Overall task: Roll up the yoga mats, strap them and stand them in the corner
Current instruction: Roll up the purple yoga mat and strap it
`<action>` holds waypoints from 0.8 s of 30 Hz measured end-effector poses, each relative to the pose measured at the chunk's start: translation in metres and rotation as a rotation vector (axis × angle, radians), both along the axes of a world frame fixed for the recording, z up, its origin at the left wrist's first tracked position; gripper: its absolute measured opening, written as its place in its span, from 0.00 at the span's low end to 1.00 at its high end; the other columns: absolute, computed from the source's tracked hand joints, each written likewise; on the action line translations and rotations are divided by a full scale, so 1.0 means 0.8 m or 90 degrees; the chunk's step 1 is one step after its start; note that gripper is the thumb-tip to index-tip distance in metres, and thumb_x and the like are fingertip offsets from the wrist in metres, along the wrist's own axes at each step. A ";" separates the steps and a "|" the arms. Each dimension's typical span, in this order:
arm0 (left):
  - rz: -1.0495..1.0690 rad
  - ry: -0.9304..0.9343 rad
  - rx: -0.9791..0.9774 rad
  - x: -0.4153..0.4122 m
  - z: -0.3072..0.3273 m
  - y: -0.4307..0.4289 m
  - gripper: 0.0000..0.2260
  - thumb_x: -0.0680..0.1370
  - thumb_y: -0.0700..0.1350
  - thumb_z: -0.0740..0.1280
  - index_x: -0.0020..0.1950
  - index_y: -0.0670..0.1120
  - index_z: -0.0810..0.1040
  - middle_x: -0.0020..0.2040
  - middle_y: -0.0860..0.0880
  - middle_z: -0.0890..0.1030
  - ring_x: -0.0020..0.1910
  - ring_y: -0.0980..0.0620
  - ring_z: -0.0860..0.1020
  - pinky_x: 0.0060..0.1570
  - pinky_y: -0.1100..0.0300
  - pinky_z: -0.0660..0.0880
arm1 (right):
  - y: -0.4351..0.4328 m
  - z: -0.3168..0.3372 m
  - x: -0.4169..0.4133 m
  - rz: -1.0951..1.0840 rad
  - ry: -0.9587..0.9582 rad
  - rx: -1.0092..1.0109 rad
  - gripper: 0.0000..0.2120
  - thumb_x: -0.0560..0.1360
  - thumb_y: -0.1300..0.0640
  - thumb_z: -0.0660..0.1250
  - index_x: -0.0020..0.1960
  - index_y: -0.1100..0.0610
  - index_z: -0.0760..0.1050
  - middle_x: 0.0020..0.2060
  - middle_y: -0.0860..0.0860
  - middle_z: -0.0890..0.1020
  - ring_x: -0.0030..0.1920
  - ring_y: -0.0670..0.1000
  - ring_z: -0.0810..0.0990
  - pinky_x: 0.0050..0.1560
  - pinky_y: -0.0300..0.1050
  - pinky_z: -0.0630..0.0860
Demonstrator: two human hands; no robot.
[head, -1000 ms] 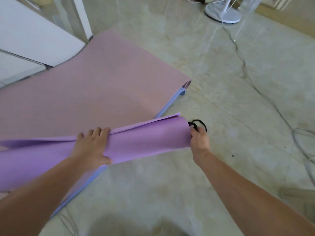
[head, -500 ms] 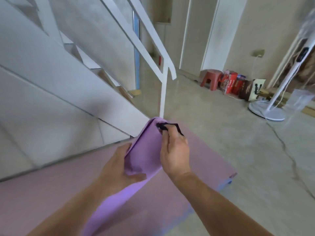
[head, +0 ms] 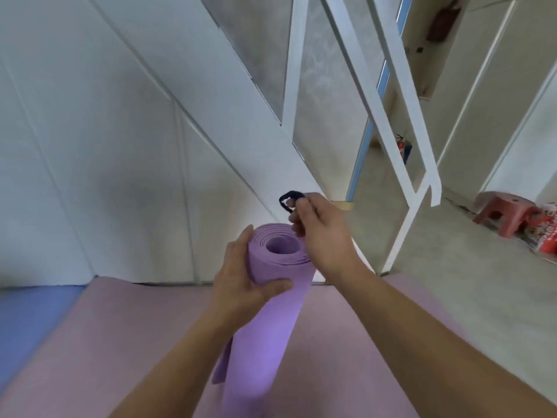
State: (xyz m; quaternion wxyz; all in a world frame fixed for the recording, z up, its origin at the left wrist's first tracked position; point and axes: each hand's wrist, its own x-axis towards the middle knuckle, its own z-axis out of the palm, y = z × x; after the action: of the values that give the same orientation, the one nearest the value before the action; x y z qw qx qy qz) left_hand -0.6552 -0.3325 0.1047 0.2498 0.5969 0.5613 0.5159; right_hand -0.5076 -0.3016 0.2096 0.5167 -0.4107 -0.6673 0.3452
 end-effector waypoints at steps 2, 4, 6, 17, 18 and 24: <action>-0.002 -0.048 -0.030 -0.015 -0.001 0.000 0.55 0.59 0.56 0.82 0.79 0.59 0.54 0.68 0.66 0.67 0.65 0.64 0.71 0.61 0.64 0.69 | 0.011 0.042 -0.011 0.077 0.191 -0.191 0.12 0.83 0.60 0.56 0.47 0.58 0.77 0.29 0.49 0.71 0.27 0.49 0.66 0.26 0.40 0.64; -0.004 -0.076 -0.043 -0.026 -0.006 0.004 0.52 0.58 0.56 0.82 0.76 0.60 0.59 0.67 0.66 0.70 0.64 0.63 0.73 0.63 0.58 0.73 | 0.015 0.066 -0.016 0.193 0.244 -0.375 0.12 0.83 0.58 0.56 0.47 0.59 0.76 0.28 0.49 0.67 0.24 0.47 0.62 0.21 0.37 0.58; -0.009 -0.112 -0.045 -0.032 -0.010 0.010 0.48 0.56 0.56 0.82 0.72 0.61 0.63 0.65 0.64 0.73 0.63 0.64 0.75 0.63 0.53 0.76 | 0.016 0.070 -0.021 0.261 0.169 -0.452 0.13 0.82 0.58 0.56 0.46 0.59 0.77 0.28 0.49 0.68 0.22 0.46 0.63 0.19 0.37 0.59; 0.002 -0.098 0.030 -0.022 -0.016 0.023 0.54 0.62 0.55 0.80 0.76 0.68 0.47 0.69 0.65 0.71 0.68 0.65 0.71 0.66 0.61 0.72 | 0.063 -0.035 -0.080 -0.141 -0.482 0.074 0.12 0.81 0.51 0.60 0.53 0.52 0.81 0.47 0.50 0.85 0.49 0.54 0.80 0.50 0.49 0.76; -0.039 -0.093 0.048 -0.027 -0.019 0.024 0.53 0.64 0.53 0.79 0.78 0.65 0.48 0.71 0.63 0.70 0.71 0.62 0.70 0.67 0.63 0.70 | 0.066 -0.034 -0.082 -0.146 -0.480 0.071 0.12 0.81 0.51 0.60 0.53 0.52 0.81 0.47 0.50 0.85 0.49 0.54 0.80 0.49 0.49 0.76; -0.062 -0.357 -0.033 -0.046 0.026 0.027 0.21 0.70 0.55 0.68 0.63 0.52 0.77 0.57 0.53 0.83 0.56 0.55 0.80 0.52 0.62 0.76 | 0.076 -0.034 -0.096 -0.130 -0.466 0.060 0.10 0.80 0.51 0.61 0.52 0.50 0.80 0.45 0.49 0.84 0.48 0.53 0.80 0.47 0.48 0.76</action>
State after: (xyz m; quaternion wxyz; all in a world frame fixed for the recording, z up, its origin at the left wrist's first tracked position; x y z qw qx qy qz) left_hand -0.6924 -0.3110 0.1253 0.4354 0.4505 0.4538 0.6337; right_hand -0.5848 -0.2407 0.1825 0.2941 -0.5469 -0.7785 0.0911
